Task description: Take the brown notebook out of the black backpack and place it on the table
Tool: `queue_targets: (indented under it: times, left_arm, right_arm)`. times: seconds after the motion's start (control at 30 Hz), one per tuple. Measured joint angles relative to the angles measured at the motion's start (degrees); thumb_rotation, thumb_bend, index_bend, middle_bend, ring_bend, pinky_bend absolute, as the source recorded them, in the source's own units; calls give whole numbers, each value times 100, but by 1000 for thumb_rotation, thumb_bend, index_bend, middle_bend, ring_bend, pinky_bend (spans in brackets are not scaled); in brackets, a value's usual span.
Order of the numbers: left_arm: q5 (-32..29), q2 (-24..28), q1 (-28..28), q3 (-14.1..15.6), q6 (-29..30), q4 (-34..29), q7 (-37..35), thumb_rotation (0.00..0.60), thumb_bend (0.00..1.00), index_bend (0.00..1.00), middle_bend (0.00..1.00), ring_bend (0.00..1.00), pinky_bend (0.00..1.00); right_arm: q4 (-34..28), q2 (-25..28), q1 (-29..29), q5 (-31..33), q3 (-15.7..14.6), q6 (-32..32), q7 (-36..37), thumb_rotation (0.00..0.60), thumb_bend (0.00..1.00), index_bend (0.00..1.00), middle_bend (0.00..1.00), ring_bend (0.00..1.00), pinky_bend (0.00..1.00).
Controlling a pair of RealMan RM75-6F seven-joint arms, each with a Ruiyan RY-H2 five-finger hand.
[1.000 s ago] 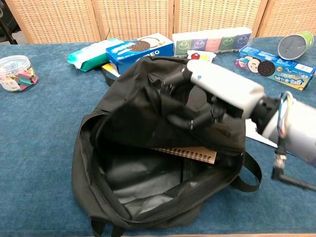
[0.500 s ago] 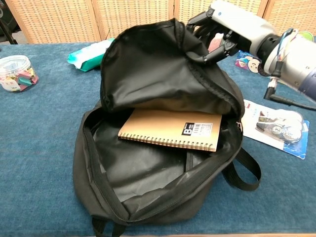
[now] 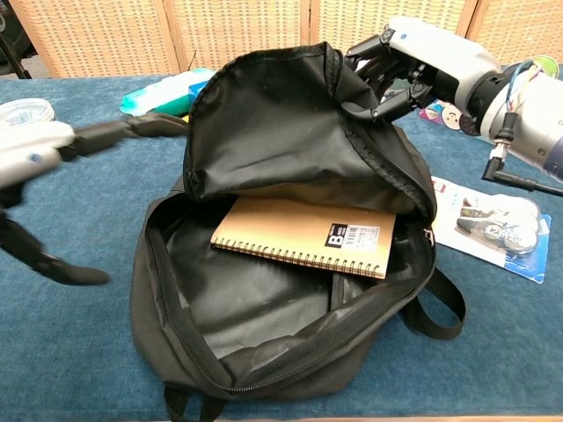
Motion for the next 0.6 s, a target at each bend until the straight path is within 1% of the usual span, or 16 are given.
queue_targets:
  times: [0.1, 0.23, 0.43, 0.6]
  left_arm:
    - [-3, -347, -146, -15, -91, 194, -39, 600, 60, 78, 0, 22, 100]
    - [-27, -825, -273, -9, -115, 558, -100, 600, 83, 138, 0, 82, 151]
    - [-164, -1365, -395, 51, -150, 1001, -131, 600, 90, 157, 0, 88, 169]
    - [-367, -1720, -518, -9, -302, 1270, -76, 600, 117, 173, 0, 88, 168]
  right_arm:
    - [-115, 50, 5, 248, 49, -89, -11, 600, 543, 671, 697, 552, 427]
    - [-266, 138, 13, 529, 118, -192, -25, 600, 541, 671, 697, 552, 427]
    - [-437, 260, 15, 781, 222, -271, 60, 600, 542, 673, 700, 552, 427]
    - [-544, 402, -3, 803, 231, -321, 246, 600, 542, 676, 703, 552, 427]
